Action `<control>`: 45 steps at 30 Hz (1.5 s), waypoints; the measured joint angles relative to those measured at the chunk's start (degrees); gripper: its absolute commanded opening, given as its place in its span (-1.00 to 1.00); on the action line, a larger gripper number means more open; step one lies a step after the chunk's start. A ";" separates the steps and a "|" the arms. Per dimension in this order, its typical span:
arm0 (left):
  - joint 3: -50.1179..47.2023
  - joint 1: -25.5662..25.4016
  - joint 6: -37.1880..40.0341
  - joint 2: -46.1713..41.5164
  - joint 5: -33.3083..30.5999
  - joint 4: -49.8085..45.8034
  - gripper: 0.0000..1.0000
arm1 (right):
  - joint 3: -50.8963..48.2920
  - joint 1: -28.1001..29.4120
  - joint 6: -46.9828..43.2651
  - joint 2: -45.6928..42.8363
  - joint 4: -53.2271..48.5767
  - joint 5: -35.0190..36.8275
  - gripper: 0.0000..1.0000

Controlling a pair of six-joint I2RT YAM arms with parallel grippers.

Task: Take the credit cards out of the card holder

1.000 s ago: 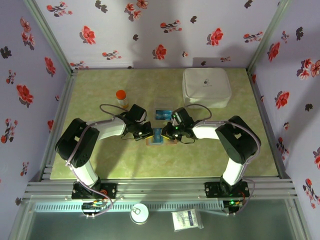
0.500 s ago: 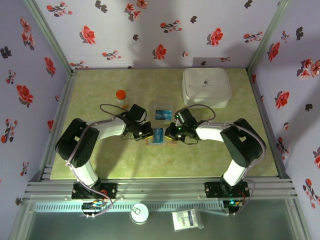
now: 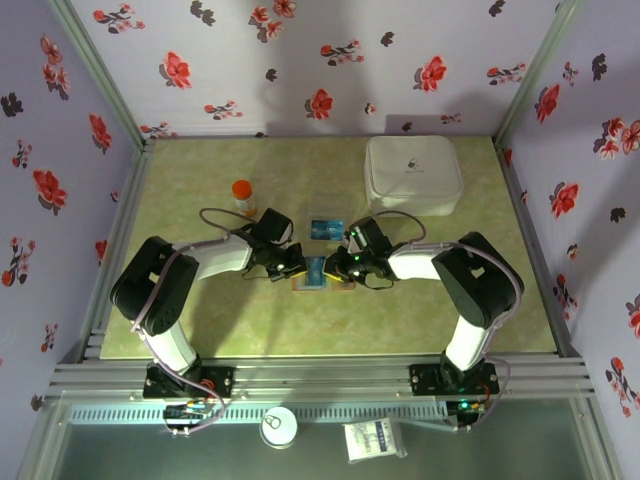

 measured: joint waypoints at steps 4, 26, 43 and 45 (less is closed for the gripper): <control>0.02 0.00 0.04 0.00 0.00 -0.04 -1.00 | 0.13 -0.02 0.00 0.52 0.94 -1.03 -0.66; 0.11 0.00 0.20 0.00 -0.44 -0.35 -1.00 | -1.40 -1.36 -0.48 0.98 5.55 -3.85 -0.87; 0.11 0.00 0.20 0.00 -0.39 -0.37 -1.00 | 0.33 -2.14 -8.66 -7.52 -13.03 5.29 -0.95; 0.11 0.00 0.20 0.00 -0.39 -0.37 -1.00 | 0.98 -2.16 -9.62 -8.50 -15.67 6.80 -0.95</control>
